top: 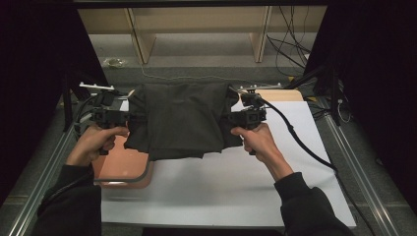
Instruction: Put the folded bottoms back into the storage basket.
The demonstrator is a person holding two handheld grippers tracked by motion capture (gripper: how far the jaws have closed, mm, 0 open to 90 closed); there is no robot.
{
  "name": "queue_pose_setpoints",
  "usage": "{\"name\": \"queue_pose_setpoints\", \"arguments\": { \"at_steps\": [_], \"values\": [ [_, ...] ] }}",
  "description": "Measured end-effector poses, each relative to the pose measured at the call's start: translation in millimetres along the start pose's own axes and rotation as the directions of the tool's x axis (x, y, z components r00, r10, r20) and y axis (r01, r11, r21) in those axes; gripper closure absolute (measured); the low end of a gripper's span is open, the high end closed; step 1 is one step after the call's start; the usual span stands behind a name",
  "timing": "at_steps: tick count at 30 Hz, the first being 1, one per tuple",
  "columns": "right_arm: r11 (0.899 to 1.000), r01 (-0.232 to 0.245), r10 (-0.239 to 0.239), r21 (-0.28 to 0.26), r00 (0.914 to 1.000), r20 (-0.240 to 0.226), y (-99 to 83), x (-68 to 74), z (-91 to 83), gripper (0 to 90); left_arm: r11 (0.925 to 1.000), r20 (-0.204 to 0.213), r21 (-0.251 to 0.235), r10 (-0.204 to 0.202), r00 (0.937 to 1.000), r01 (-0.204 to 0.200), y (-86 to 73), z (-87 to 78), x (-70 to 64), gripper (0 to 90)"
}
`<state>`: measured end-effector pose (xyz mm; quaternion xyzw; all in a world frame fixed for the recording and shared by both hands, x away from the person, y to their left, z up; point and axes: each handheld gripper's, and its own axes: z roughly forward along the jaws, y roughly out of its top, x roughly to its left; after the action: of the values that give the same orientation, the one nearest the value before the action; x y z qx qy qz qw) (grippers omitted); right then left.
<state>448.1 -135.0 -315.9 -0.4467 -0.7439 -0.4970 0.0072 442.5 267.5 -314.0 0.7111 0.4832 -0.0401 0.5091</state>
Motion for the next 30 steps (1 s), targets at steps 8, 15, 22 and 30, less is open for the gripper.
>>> {"name": "queue_pose_setpoints", "arguments": {
  "at_steps": [8, 15, 22, 30],
  "values": [
    [0.999, 0.033, -0.033, 0.004, 0.9994, -0.013, 18.1, 21.7, 18.9, 85.9, 0.9986, -0.023, -0.048, -0.024, 0.9994, 0.023, 1.8, -29.3, 12.8, 77.7],
    [0.998, 0.058, -0.057, 0.021, 0.9981, -0.021, 27.3, 39.3, 42.4, 85.8, 0.9947, -0.044, -0.087, -0.058, 0.9973, 0.054, 0.2, -51.1, 27.2, 77.7],
    [0.995, 0.093, -0.093, 0.037, 0.9956, -0.015, 37.8, 55.3, 59.3, 85.8, 0.9902, -0.061, -0.119, -0.080, 0.9949, 0.072, -1.1, -66.8, 36.3, 77.7],
    [0.992, 0.121, -0.120, 0.041, 0.9924, -0.027, 45.9, 73.6, 77.4, 85.7, 0.9813, -0.077, -0.172, -0.102, 0.9918, 0.087, -2.8, -90.8, 45.0, 77.6]
  ]
}}
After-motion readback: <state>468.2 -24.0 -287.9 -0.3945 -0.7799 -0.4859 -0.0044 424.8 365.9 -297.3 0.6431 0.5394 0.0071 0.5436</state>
